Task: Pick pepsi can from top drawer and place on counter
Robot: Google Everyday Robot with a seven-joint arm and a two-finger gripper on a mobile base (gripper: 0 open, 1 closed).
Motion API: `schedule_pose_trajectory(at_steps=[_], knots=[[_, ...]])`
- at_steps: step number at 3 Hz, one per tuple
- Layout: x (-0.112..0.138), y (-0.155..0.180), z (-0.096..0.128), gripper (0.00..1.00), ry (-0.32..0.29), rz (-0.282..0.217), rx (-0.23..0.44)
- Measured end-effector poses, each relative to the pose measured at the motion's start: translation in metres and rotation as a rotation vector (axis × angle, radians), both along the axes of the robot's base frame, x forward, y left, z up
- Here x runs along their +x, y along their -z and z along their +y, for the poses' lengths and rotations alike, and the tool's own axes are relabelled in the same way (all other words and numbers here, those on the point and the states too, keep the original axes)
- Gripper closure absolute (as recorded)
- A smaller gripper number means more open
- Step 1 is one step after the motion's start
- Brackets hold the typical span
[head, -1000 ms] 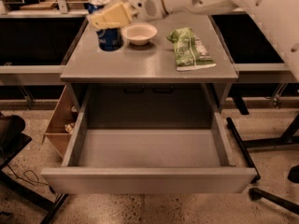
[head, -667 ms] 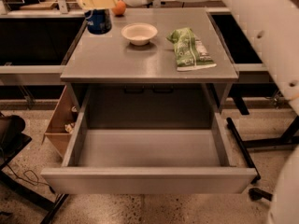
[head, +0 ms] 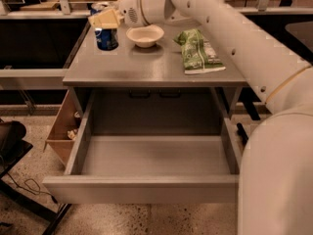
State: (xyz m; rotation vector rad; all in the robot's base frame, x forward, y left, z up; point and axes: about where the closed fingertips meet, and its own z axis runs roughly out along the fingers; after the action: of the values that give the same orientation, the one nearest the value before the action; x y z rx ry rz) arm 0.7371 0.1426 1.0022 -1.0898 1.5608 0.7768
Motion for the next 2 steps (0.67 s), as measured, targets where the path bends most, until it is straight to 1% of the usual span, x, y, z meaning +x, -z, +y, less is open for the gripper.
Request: schedule_pose_trajectory(at_steps=[1, 2], knots=[[0.015, 0.07, 0.018, 1.0, 0.032, 0.063, 0.02], [0.015, 0.1, 0.031, 1.0, 0.039, 0.045, 0.013]])
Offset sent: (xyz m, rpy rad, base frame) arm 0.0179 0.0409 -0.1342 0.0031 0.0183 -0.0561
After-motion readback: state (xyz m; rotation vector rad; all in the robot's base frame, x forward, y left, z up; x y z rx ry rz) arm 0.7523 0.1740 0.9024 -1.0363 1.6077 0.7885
